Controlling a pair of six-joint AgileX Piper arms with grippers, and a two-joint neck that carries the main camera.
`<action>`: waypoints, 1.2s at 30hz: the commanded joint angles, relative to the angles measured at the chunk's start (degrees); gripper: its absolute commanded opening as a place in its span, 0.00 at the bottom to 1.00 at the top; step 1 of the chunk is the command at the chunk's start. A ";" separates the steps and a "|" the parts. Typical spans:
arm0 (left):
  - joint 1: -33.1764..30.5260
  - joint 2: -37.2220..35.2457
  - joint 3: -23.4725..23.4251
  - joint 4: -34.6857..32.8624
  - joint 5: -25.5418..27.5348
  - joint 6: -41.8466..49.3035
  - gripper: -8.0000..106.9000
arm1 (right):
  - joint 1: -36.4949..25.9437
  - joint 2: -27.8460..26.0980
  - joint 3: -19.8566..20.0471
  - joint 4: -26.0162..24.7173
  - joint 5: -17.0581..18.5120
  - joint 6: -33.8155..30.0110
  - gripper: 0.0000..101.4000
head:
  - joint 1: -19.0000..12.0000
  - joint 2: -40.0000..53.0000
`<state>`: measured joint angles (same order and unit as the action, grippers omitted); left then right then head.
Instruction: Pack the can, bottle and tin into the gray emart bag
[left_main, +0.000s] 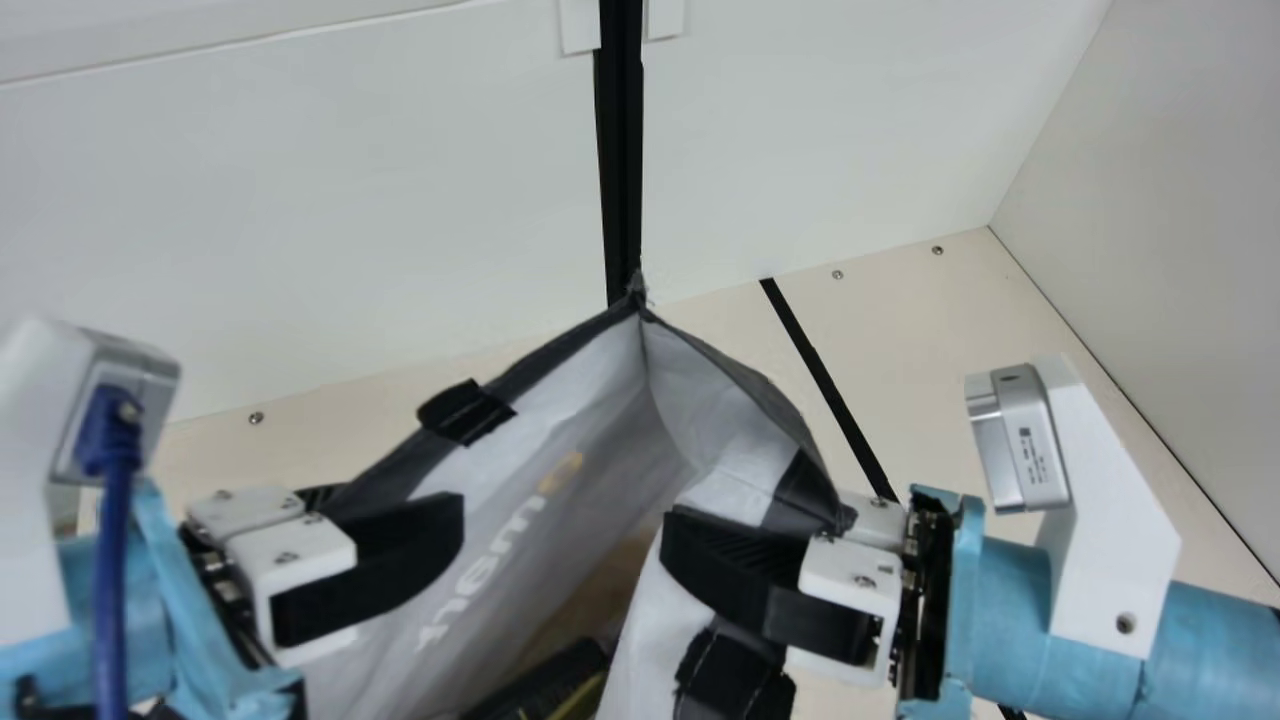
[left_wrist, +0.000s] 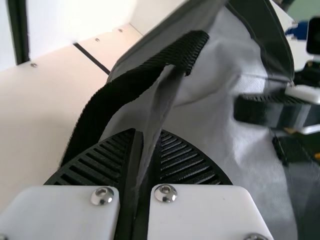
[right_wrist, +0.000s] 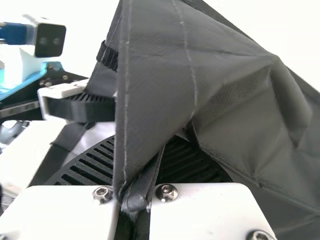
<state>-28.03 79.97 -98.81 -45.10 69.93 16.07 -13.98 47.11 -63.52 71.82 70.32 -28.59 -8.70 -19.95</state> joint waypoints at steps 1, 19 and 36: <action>-0.76 0.33 0.17 0.15 -0.03 0.41 0.16 | -0.09 0.04 -0.47 -3.27 -0.42 0.69 0.00 | -1.30 -0.05; 2.65 9.48 -2.63 -2.67 -0.03 10.25 0.16 | -4.15 4.59 0.53 -12.12 -0.42 -10.38 0.00 | -1.30 -0.05; 5.91 22.09 -14.89 -5.76 -0.03 16.19 0.16 | -8.25 13.69 0.67 -7.48 -0.42 -25.21 0.00 | -1.30 -0.05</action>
<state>-22.25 101.16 -112.55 -50.72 69.99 32.04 -22.06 60.21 -62.61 64.26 69.86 -52.59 -8.70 -19.86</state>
